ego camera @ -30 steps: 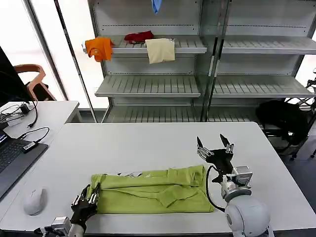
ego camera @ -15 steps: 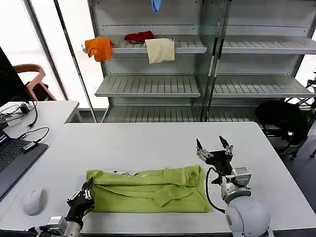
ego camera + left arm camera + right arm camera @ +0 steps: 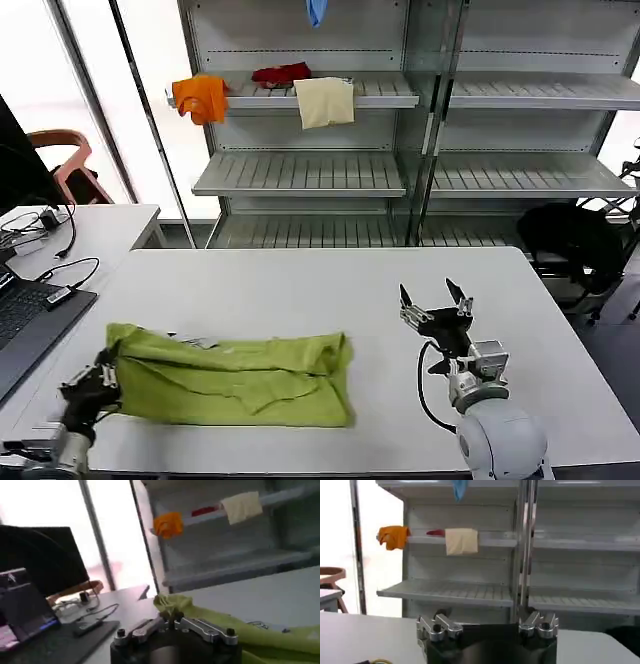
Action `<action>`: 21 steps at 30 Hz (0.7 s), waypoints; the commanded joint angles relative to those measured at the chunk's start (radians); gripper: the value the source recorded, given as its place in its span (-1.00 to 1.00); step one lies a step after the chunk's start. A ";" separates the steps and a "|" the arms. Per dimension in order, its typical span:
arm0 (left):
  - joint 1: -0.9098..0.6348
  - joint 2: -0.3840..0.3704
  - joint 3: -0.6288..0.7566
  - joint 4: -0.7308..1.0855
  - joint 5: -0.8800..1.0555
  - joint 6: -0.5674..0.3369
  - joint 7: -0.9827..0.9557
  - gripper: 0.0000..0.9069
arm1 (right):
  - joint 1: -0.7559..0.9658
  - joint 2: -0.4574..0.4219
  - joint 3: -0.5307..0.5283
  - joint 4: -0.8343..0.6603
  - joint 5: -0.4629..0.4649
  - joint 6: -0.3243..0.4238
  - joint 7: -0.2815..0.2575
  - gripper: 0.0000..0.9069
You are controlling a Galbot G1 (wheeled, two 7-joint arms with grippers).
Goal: Fold and organize the clothes.
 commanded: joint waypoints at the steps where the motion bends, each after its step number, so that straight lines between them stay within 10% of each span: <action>1: -0.055 0.078 -0.195 -0.002 0.139 0.043 0.046 -1.00 | 0.000 0.000 0.002 -0.012 -0.002 0.004 -0.001 1.00; 21: -0.043 -0.088 0.468 -0.226 0.066 0.164 -0.003 -1.00 | -0.019 0.009 0.008 -0.023 -0.036 0.012 -0.001 1.00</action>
